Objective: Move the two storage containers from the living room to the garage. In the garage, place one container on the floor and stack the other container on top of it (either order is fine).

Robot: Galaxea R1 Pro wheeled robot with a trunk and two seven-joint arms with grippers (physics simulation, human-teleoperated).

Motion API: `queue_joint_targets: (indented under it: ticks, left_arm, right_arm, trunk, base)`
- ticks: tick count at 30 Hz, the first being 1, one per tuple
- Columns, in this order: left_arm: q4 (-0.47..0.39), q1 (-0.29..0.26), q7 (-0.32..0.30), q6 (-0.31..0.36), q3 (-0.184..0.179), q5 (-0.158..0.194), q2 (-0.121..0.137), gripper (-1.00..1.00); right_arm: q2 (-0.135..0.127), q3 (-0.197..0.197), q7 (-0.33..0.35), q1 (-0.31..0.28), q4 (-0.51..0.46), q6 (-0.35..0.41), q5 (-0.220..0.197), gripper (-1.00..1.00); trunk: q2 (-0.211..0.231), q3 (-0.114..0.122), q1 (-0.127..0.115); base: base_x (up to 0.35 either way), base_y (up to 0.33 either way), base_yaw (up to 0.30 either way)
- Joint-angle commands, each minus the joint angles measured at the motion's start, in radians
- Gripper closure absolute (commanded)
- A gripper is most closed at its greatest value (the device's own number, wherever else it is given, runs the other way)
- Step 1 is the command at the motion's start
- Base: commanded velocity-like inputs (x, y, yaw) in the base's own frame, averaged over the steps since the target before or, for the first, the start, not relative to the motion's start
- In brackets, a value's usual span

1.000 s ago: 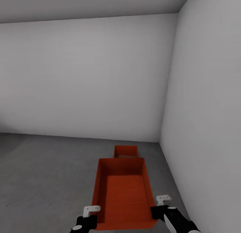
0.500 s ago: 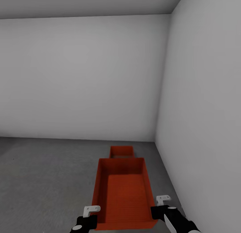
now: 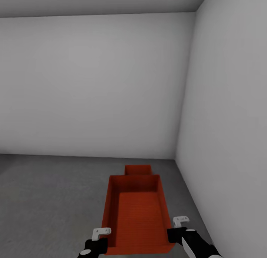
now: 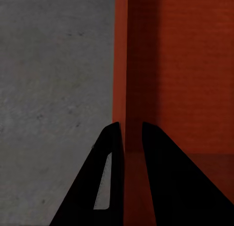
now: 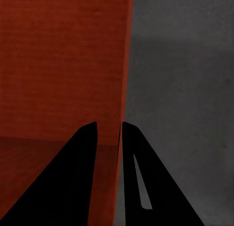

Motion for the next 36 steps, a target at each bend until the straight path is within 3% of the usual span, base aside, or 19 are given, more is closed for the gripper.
queue_joint_targets:
  ticks: [1, 36]
  left_arm:
    - [-0.004, -0.001, 0.006, -0.038, -0.002, 0.003, 0.032, 1.00]
    - [-0.004, -0.001, 0.006, -0.038, -0.005, 0.003, 0.032, 1.00]
  right_arm:
    - [-0.014, -0.005, 0.007, 0.000, 0.001, 0.006, 0.002, 1.00]
    - [-0.014, -0.005, 0.009, 0.000, 0.000, 0.006, 0.002, 1.00]
  trunk:
    - [-0.001, -0.001, 0.000]
    - [-0.001, -0.001, 0.000]
  base:
    - [0.275, 0.087, 0.000]
    - [0.308, 0.018, -0.044]
